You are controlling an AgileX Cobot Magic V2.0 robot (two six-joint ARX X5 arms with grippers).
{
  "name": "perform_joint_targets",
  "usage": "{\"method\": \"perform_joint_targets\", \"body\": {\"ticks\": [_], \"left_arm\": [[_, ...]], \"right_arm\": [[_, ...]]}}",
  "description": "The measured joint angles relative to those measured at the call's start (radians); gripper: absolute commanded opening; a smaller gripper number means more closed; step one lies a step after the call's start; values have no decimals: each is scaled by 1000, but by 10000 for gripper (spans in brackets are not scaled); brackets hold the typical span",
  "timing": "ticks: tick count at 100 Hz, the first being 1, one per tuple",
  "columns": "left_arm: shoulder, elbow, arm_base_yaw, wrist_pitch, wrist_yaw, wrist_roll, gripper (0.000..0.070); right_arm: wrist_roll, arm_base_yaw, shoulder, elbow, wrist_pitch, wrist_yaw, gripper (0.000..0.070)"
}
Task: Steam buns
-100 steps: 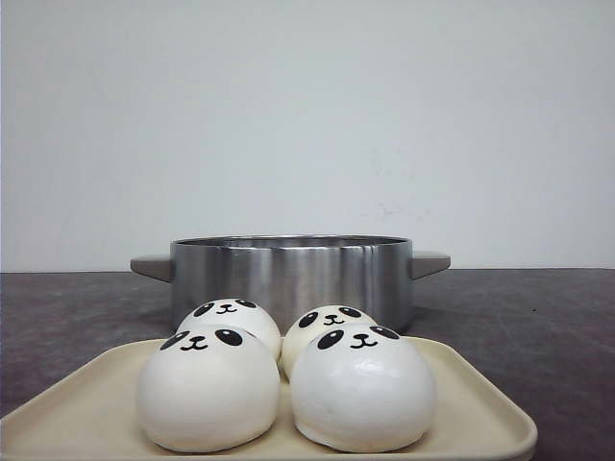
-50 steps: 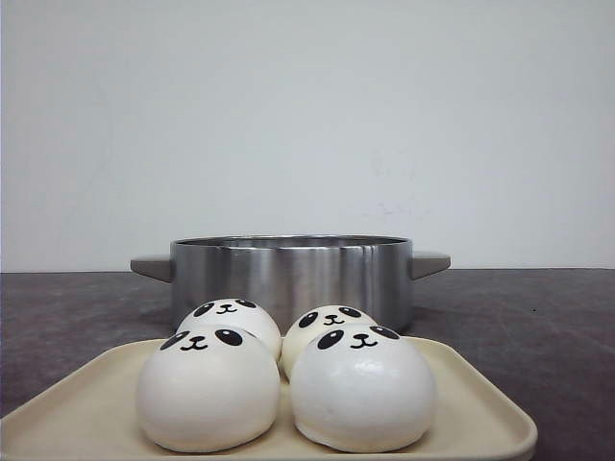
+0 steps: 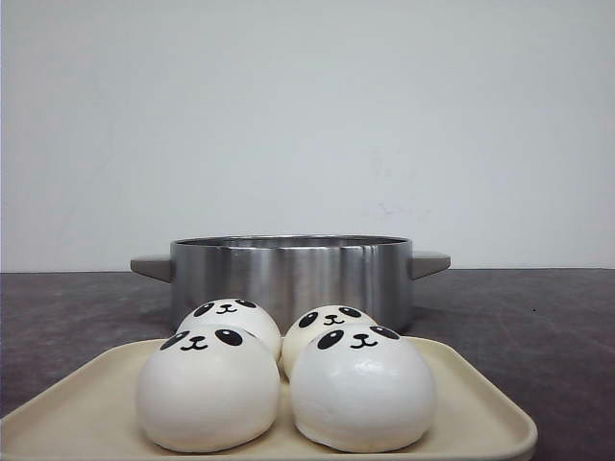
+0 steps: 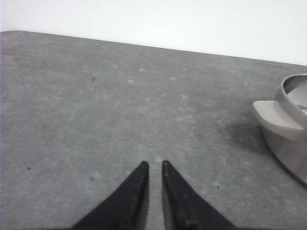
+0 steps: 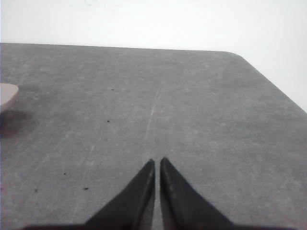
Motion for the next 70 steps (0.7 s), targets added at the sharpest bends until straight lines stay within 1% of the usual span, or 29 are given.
{"method": "perform_joint_targets", "body": {"ticks": [9, 17, 22, 35, 43, 46, 52, 58, 66, 70], "left_arm": [[0, 0, 0, 0, 0, -1, 0], [0, 0, 0, 0, 2, -26, 0], [0, 0, 0, 0, 6, -63, 0], [0, 13, 0, -16, 18, -193, 0], [0, 34, 0, 0, 19, -257, 0], [0, 43, 0, 19, 19, -276, 0], [0, 71, 0, 60, 19, -299, 2], [2, 112, 0, 76, 29, -309, 3], [35, 188, 0, 49, 59, -311, 3], [73, 237, 0, 22, 79, -306, 3]], "right_arm": [[13, 0, 0, 0, 3, -6, 12], [55, 0, 0, -2, 42, -35, 12], [96, 0, 0, -2, 90, -64, 12], [243, 0, 0, -2, 274, -185, 7], [331, 0, 0, -2, 401, -209, 6], [364, 0, 0, 6, 418, -210, 6], [415, 1, 0, 45, 377, -210, 6], [440, 1, 6, 111, 280, -210, 6], [438, 1, 47, 234, 129, -210, 6], [422, 1, 81, 303, 60, -210, 6]]}}
